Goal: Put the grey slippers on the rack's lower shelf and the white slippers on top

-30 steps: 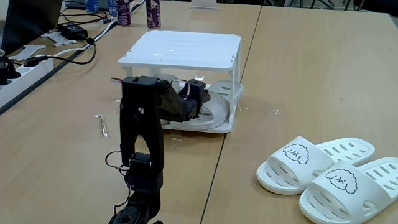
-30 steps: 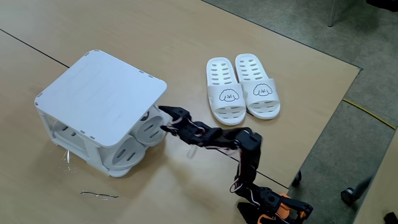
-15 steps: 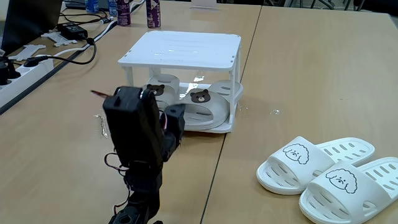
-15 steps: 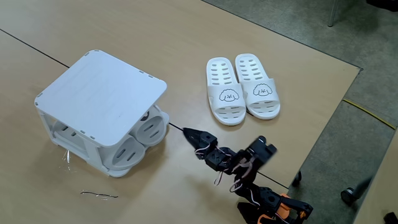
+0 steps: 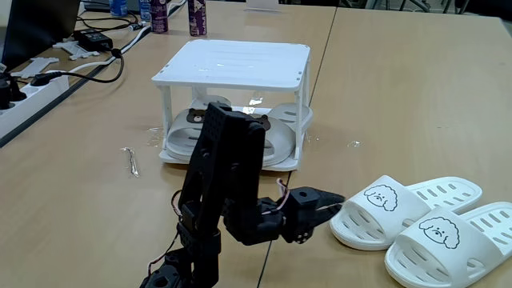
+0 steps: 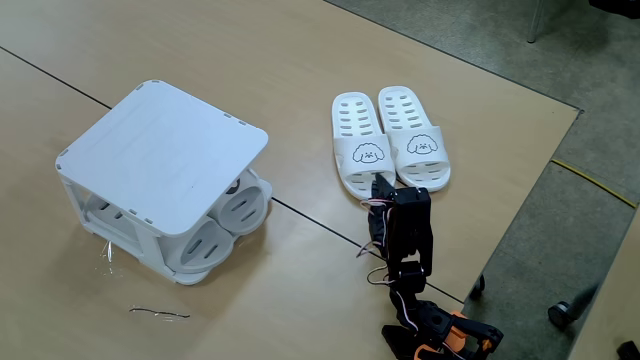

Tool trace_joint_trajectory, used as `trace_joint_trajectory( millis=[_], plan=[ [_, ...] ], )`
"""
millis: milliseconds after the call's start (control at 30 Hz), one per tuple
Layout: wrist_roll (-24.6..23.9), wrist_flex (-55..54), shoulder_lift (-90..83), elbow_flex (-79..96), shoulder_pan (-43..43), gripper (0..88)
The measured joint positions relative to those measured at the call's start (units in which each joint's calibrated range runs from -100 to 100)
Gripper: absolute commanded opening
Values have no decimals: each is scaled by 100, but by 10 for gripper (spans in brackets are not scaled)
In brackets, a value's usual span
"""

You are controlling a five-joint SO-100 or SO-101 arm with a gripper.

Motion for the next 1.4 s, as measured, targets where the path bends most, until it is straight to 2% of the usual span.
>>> trace_joint_trajectory(
  millis=[267, 467, 667, 733, 833, 867, 1033, 1200, 1400],
  plan=[
    [0, 0, 825, -1653, 75, 301],
    [0, 9, 1691, -3136, 75, 305],
    [0, 506, 2449, -4483, 75, 297],
    [0, 609, 2746, -5022, 75, 238],
    [0, 918, 3019, -5795, 75, 0],
    [0, 1142, 3043, -6083, 75, 20],
    [0, 1708, 2986, -6694, 75, 7],
    [0, 3588, 1369, -6694, 67, 7],
    [0, 6532, -1526, -6694, 67, 7]
  ],
)
